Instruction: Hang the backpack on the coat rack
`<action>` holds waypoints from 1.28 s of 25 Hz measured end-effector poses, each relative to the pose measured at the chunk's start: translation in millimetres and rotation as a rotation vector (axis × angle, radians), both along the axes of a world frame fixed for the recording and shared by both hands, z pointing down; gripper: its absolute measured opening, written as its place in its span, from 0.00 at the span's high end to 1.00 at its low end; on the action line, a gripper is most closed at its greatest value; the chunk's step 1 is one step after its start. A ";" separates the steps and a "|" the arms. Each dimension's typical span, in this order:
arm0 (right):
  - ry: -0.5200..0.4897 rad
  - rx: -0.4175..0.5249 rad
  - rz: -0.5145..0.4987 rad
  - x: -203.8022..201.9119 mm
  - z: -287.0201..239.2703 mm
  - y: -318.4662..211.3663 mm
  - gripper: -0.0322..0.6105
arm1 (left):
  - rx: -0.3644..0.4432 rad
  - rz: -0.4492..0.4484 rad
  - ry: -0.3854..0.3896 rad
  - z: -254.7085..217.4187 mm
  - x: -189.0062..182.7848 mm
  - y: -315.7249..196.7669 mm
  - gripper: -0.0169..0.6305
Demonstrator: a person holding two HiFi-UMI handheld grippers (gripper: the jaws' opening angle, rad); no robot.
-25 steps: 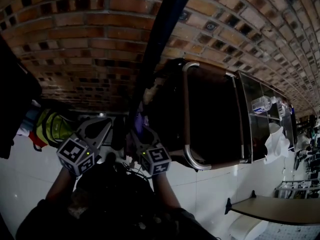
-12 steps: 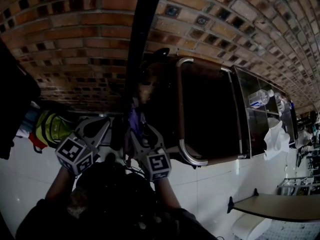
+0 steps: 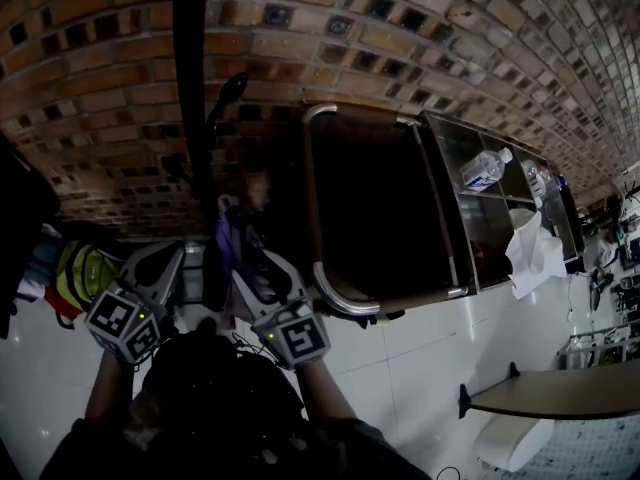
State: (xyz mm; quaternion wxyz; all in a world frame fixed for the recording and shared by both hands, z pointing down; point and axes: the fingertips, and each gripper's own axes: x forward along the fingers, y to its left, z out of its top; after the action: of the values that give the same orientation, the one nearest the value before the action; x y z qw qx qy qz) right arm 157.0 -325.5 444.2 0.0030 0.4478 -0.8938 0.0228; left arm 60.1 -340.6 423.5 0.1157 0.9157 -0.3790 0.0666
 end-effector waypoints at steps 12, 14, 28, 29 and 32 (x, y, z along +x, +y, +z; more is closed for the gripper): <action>-0.035 0.000 -0.013 18.5 1.5 21.4 0.65 | 0.042 0.009 0.018 -12.8 27.5 30.2 0.92; -0.041 -0.007 0.006 19.8 3.0 26.2 0.65 | 0.036 0.012 0.026 -11.8 26.3 36.0 0.92; -0.059 0.008 0.098 -44.4 -11.5 106.1 0.93 | 0.019 -0.014 0.068 -13.5 -62.0 134.7 0.92; -0.057 0.017 0.113 -49.6 -14.0 116.6 0.93 | 0.018 -0.016 0.070 -13.4 -71.1 145.7 0.92; -0.045 0.046 0.161 -65.2 -20.0 148.0 0.94 | 0.025 -0.018 0.075 -12.5 -97.9 177.5 0.92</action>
State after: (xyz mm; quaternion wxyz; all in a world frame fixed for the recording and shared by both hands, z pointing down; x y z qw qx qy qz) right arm 91.7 -177.4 424.3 -0.0291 0.5174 -0.8552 0.0122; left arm -37.8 -163.1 411.0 0.1189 0.9155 -0.3834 0.0262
